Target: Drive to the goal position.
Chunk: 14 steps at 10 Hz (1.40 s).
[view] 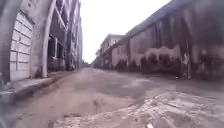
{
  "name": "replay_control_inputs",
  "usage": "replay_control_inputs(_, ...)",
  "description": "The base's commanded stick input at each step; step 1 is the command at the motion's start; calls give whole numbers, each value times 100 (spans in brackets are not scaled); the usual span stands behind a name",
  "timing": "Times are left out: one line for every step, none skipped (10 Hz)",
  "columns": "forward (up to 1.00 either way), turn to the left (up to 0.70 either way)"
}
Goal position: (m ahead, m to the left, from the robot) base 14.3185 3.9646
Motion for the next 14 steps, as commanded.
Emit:
replay_control_inputs(100,22)
replay_control_inputs(100,31)
replay_control_inputs(100,38)
replay_control_inputs(100,14)
replay_control_inputs(100,0)
replay_control_inputs(100,0)
replay_control_inputs(100,28)
replay_control_inputs(100,37)
replay_control_inputs(100,0)
replay_control_inputs(100,0)
replay_control_inputs(100,0)
replay_control_inputs(100,0)
replay_control_inputs(100,0)
replay_control_inputs(100,0)
